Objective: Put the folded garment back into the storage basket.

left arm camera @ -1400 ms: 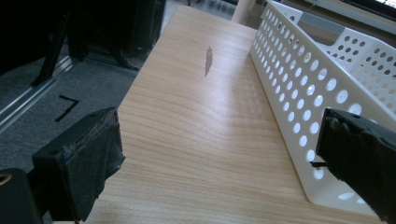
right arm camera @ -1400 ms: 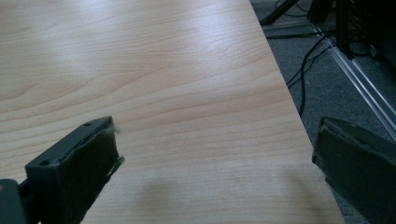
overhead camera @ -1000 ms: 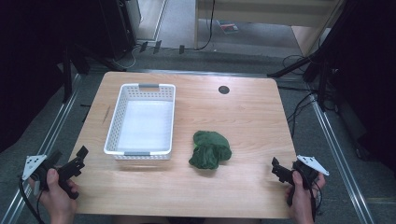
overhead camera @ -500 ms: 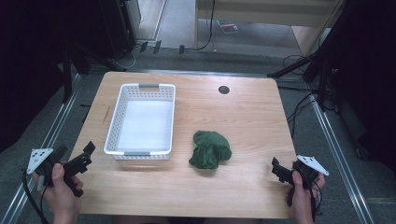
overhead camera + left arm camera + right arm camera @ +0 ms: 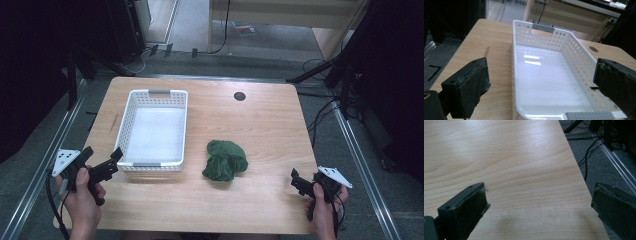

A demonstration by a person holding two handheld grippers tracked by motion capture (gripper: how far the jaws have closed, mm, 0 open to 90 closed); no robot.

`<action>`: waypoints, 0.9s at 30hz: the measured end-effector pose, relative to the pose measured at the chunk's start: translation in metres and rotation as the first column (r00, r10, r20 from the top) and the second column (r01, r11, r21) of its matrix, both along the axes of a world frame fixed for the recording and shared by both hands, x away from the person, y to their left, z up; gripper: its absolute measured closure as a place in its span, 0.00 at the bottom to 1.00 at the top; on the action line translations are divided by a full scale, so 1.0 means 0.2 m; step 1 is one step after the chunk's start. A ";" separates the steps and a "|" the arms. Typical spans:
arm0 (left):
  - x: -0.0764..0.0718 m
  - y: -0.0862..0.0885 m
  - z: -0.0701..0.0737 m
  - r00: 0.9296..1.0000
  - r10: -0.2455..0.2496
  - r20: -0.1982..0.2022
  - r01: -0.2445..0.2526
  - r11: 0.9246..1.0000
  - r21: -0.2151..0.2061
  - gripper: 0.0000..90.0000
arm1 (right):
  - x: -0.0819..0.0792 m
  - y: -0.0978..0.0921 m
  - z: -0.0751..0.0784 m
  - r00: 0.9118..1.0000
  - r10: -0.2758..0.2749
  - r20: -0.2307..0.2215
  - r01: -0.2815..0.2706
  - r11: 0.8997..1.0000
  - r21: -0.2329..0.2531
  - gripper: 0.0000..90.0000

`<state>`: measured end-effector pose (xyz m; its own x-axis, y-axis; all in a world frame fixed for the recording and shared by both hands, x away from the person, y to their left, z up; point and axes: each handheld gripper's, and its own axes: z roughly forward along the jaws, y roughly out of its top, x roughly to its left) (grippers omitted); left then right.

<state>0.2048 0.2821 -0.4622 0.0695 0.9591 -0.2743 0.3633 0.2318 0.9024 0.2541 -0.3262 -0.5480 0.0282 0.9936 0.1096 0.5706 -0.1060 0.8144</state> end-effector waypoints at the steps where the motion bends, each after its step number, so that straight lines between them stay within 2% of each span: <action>1: 0.01 -0.01 0.00 1.000 -0.005 -0.001 0.005 1.000 -0.002 0.01 | 0.00 0.00 0.00 1.000 0.001 0.000 -0.001 1.000 0.000 0.00; 7: 0.06 -0.11 0.03 0.999 -0.046 -0.002 0.046 0.999 -0.003 0.01 | 0.00 0.00 0.00 1.000 0.003 0.000 -0.003 1.000 0.000 0.00; 10: 0.09 -0.17 0.05 0.997 -0.082 -0.011 0.082 0.997 0.003 0.01 | 0.00 0.00 0.00 1.000 0.003 -0.002 -0.003 1.000 -0.001 0.00; 21: 0.14 -0.31 0.06 0.990 -0.141 -0.022 0.141 0.990 0.013 0.01 | 0.00 0.00 0.00 1.000 0.004 -0.003 -0.004 1.000 0.000 0.00; 27: 0.17 -0.38 0.05 0.987 -0.162 -0.020 0.162 0.987 -0.006 0.01 | 0.00 0.00 0.00 1.000 0.006 -0.004 -0.006 1.000 0.002 0.00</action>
